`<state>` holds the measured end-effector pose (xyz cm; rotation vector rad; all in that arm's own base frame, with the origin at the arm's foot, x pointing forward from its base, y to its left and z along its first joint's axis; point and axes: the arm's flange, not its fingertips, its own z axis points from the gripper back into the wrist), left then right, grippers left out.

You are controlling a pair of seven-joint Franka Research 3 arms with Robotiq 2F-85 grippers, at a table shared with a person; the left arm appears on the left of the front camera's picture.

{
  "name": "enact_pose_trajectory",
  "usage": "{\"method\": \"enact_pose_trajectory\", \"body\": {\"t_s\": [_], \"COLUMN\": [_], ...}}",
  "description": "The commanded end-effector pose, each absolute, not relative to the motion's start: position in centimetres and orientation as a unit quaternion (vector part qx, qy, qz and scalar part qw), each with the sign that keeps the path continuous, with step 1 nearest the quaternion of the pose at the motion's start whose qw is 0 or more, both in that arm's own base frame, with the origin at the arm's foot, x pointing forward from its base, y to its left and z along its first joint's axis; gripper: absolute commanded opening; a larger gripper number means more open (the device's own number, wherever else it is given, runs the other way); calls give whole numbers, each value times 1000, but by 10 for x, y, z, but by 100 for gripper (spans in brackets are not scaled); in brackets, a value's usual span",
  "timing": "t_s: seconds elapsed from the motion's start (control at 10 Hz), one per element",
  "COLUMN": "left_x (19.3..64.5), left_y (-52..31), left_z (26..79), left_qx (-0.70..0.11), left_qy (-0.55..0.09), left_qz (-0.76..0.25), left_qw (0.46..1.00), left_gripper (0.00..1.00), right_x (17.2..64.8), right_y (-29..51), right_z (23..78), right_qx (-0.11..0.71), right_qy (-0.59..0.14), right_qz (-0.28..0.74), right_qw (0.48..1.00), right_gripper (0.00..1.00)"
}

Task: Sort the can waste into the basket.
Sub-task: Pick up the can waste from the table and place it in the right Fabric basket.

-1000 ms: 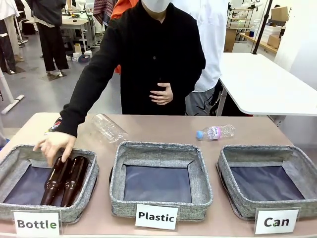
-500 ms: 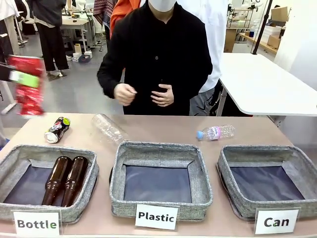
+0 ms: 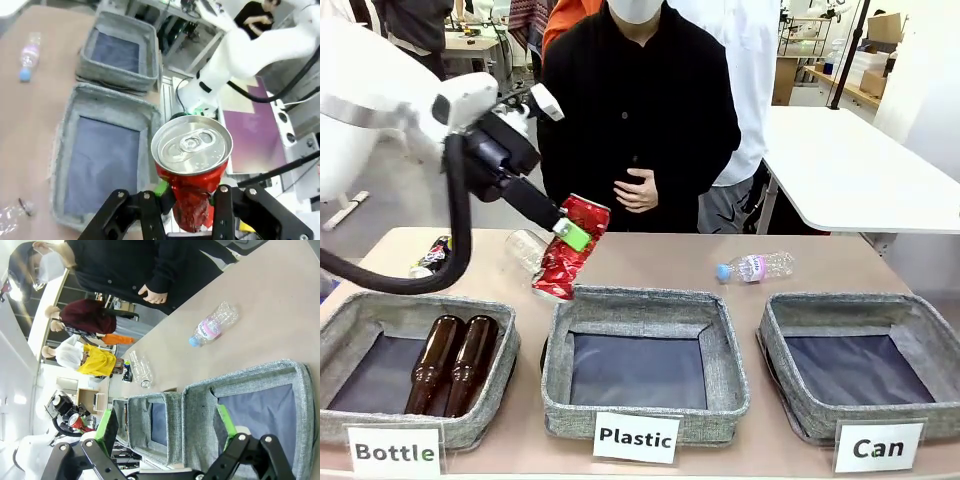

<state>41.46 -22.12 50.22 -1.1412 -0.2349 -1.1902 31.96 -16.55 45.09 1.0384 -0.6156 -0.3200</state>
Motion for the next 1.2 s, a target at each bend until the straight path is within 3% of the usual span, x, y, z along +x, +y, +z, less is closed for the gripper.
{"method": "enact_pose_trajectory", "body": {"t_s": [0.0, 0.3, 0.4, 0.5, 0.6, 0.9, 1.1], "left_x": [386, 386, 395, 397, 394, 391, 400], "left_y": [-187, -187, -188, -224, -295, -471, -579], "left_z": [527, 527, 530, 523, 532, 541, 516], "left_qx": [-489, -489, -490, -512, -526, -410, -336], "left_qy": [-155, -155, -146, -197, -276, -301, -286], "left_qz": [-517, -517, -522, -474, -367, -448, -477], "left_qw": [685, 685, 683, 689, 715, 735, 760], "left_gripper": [3, 3, 26, 26, 26, 26, 26], "right_x": [323, 319, 298, 286, 270, 220, 189], "right_y": [-166, -166, -174, -184, -200, -248, -282], "right_z": [450, 451, 473, 479, 483, 501, 506], "right_qx": [495, 486, 429, 408, 422, 335, 354], "right_qy": [-303, -288, -323, -296, -216, -165, -185], "right_qz": [-142, -150, -122, -112, -75, -35, -17], "right_qw": [802, 811, 835, 856, 877, 927, 916], "right_gripper": [100, 100, 100, 100, 100, 100, 100]}}
